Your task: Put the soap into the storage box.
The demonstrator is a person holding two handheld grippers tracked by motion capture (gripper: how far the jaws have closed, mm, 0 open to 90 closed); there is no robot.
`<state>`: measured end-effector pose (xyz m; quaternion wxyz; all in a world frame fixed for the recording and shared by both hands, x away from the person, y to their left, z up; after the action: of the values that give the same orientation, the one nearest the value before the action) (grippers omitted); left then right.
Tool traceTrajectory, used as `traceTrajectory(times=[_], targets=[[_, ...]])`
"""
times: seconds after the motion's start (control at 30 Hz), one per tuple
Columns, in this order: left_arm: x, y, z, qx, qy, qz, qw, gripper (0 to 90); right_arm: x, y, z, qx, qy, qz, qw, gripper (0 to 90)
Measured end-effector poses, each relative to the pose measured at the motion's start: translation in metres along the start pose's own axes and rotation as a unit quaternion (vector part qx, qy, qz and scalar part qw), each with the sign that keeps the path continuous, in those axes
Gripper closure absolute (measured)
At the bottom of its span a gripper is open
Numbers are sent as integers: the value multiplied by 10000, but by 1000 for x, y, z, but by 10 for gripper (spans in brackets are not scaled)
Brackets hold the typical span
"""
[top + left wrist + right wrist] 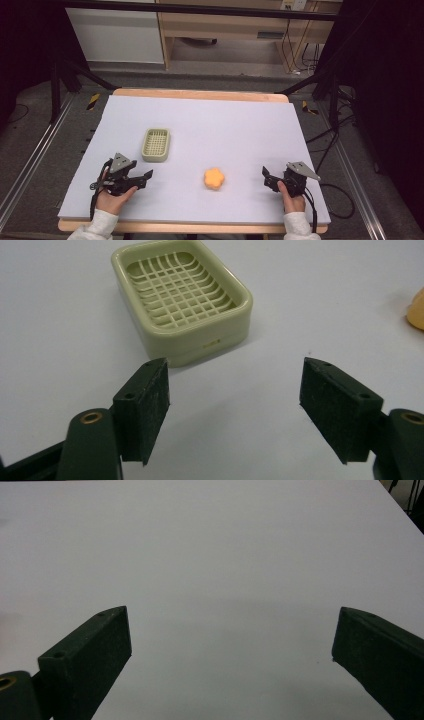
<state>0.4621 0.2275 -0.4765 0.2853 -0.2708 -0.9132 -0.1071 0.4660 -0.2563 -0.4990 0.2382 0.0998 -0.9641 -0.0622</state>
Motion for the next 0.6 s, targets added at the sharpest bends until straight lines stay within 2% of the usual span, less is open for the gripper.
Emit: traceTrajectory(times=[0.6], targets=[[-12,-27,-8,-362,125,281,9989,266,0,0,0,-28,35,29,10000,30]])
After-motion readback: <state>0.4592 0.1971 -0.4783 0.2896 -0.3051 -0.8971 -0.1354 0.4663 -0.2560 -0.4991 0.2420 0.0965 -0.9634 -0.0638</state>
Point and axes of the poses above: each handheld gripper's, and its own axes: x roughly backward along the jaws, z roughly out of its underside, y roughly to its left, the point moved 3 cm from there along -x, roughly forward along the jaws, and after that the axes turned 5 degrees about -x, right-handed, at the moved point
